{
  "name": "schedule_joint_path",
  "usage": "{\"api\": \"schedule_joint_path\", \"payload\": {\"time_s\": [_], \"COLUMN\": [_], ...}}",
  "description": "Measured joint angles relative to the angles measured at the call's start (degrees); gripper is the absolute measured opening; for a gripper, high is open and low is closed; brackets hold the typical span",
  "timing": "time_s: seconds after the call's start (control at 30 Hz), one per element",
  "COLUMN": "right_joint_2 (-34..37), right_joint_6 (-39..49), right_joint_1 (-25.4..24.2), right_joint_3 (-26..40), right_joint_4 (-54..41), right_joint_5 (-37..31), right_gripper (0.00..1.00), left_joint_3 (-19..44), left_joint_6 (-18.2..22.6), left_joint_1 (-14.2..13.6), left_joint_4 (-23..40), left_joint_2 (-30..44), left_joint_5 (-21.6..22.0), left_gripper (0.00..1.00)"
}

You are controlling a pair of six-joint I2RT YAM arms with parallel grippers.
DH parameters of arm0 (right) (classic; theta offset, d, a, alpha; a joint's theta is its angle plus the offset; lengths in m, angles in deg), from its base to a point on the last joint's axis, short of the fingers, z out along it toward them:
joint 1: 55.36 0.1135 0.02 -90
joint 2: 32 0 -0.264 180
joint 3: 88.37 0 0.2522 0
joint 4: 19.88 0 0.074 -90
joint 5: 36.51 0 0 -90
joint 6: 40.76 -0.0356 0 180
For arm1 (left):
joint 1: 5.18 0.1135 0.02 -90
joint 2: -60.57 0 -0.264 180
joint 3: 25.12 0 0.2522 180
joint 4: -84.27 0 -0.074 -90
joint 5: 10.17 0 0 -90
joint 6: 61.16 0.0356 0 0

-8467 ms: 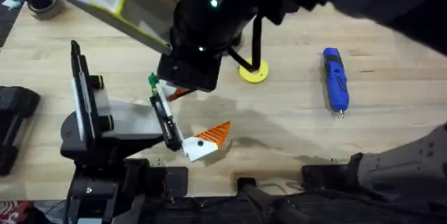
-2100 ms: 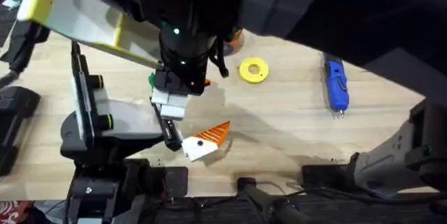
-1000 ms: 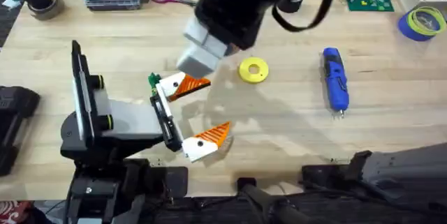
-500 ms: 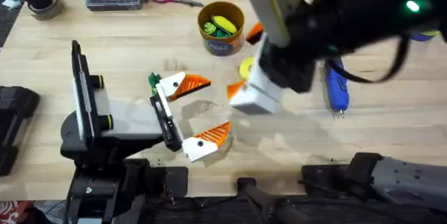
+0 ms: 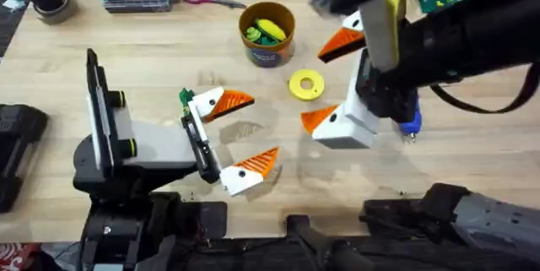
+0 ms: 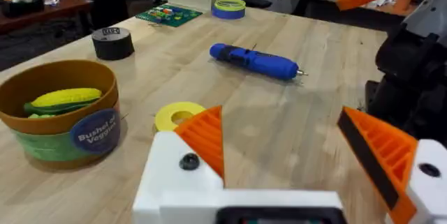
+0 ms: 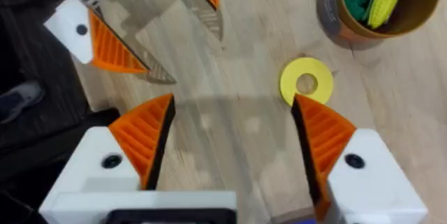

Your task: Pick up the gripper from the table and insert it into the empty holder that is missing its gripper. Then pick up a screw, insert it into the mounting hole, and use the screwdriver to tighten it. Finally, clean up the table by picking up the vegetable and placing it into the bucket.

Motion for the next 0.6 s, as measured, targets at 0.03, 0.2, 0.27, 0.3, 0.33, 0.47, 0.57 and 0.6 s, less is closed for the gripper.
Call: {"api": "schedule_joint_path", "payload": {"time_s": [0.03,0.2,0.27,0.3,0.33,0.47,0.57,0.6], "right_joint_2": [0.0,0.06,0.17,0.28,0.39,0.7,0.7,0.72], "right_joint_6": [0.17,0.48,0.66,0.77,0.83,0.85,0.85,0.85], "right_joint_1": [0.0,0.0,0.0,0.0,0.0,0.0,0.0,0.0], "right_joint_3": [0.0,0.0,-0.02,-0.02,-0.02,-0.02,-0.02,-0.02], "right_joint_4": [0.0,0.0,0.07,0.04,0.04,0.09,0.07,0.07], "right_joint_5": [0.4,1.06,1.05,1.04,1.03,1.04,1.03,1.03], "right_gripper": [0.997,0.997,0.997,0.997,0.997,0.997,0.997,0.997], "left_joint_3": [0.0,0.0,0.0,0.0,0.0,0.0,0.0,0.0], "left_joint_6": [0.0,0.0,0.0,0.0,0.0,0.0,0.0,0.0], "left_joint_1": [0.0,0.0,0.0,0.0,0.0,0.0,0.0,0.0], "left_joint_4": [0.0,0.0,-0.01,0.0,0.0,0.0,0.0,0.0], "left_joint_2": [0.0,0.0,0.0,0.0,0.0,0.0,0.0,0.0], "left_joint_5": [0.0,0.0,0.0,0.0,0.0,0.0,0.0,0.0], "left_gripper": [0.985,0.985,0.985,0.985,0.985,0.985,0.985,0.986]}}
